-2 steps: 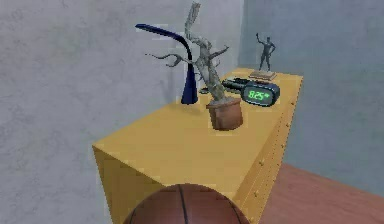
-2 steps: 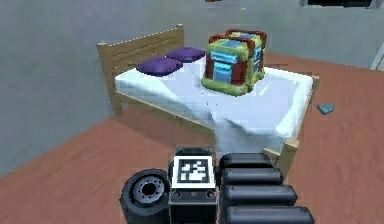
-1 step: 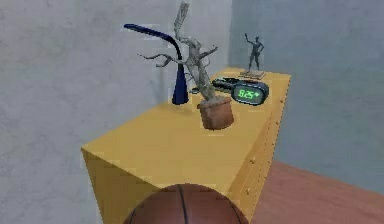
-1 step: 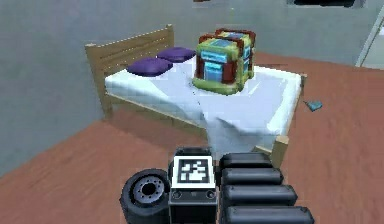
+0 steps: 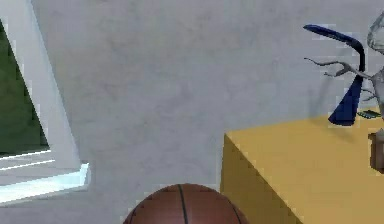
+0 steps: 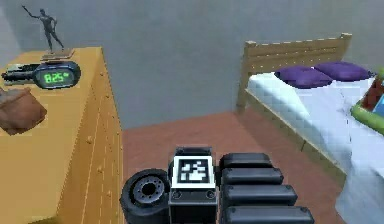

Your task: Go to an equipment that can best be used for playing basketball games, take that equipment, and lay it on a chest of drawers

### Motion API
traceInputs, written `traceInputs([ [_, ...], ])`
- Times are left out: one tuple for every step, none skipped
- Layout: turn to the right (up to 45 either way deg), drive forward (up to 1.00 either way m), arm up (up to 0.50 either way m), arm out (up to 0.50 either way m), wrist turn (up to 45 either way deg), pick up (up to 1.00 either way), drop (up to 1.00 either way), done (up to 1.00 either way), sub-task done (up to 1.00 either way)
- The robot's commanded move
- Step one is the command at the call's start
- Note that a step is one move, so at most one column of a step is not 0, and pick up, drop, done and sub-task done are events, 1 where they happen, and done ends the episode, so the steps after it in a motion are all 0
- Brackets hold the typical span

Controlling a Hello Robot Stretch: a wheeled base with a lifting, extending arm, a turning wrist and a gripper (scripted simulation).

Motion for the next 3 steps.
traceInputs([
  [45.0,0.0,0.0,0.0,0.0,0.0,0.0,0.0,0.0],
  [36.0,0.0,0.0,0.0,0.0,0.0,0.0,0.0,0.0],
  [0.0,0.25,0.0,0.0,0.0,0.0,0.0,0.0,0.0],
])
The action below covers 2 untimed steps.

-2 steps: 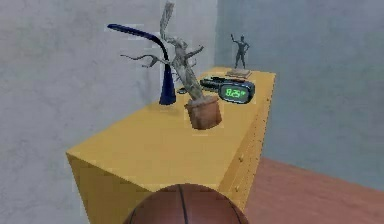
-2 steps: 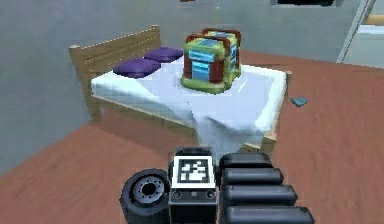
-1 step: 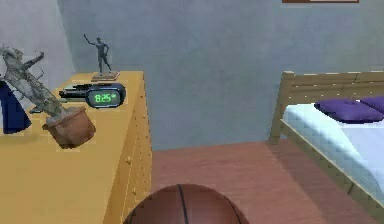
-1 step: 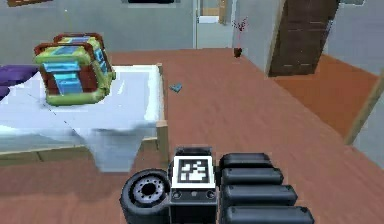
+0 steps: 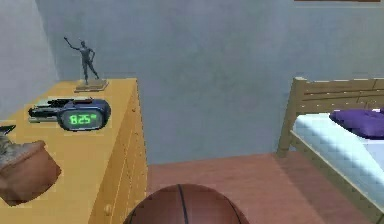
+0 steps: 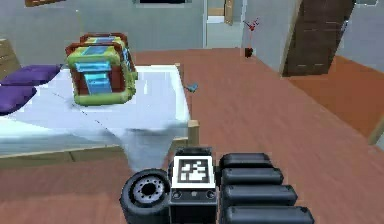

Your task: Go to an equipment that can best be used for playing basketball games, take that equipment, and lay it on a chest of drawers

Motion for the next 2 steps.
traceInputs([
  [-45.0,0.0,0.0,0.0,0.0,0.0,0.0,0.0,0.0],
  [-45.0,0.0,0.0,0.0,0.0,0.0,0.0,0.0,0.0],
])
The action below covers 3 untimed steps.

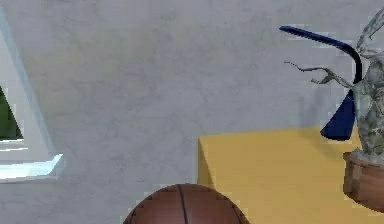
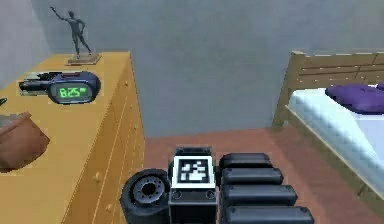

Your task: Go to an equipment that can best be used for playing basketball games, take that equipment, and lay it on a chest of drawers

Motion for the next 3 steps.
traceInputs([
  [-36.0,0.0,0.0,0.0,0.0,0.0,0.0,0.0,0.0],
  [0.0,0.0,0.0,0.48,0.0,0.0,0.0,0.0,0.0],
  [0.0,0.0,0.0,0.0,45.0,0.0,0.0,0.0,0.0],
])
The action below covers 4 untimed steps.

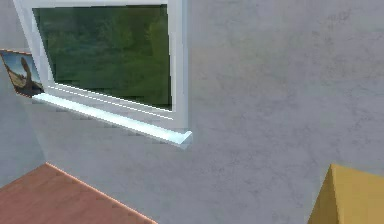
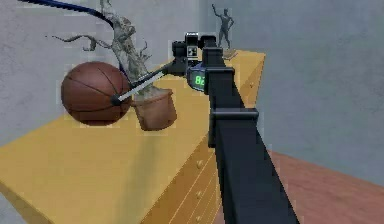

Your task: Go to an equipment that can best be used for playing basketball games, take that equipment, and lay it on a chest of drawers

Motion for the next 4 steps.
traceInputs([
  [0.0,0.0,0.0,0.0,45.0,0.0,0.0,0.0,0.0],
  [0.0,0.0,0.0,0.0,39.0,0.0,0.0,0.0,0.0],
  [0.0,0.0,-0.12,0.0,0.0,0.0,0.0,0.0,0.0],
  [0.0,0.0,0.0,0.0,0.0,0.0,1.0,0.0,0.0],
])
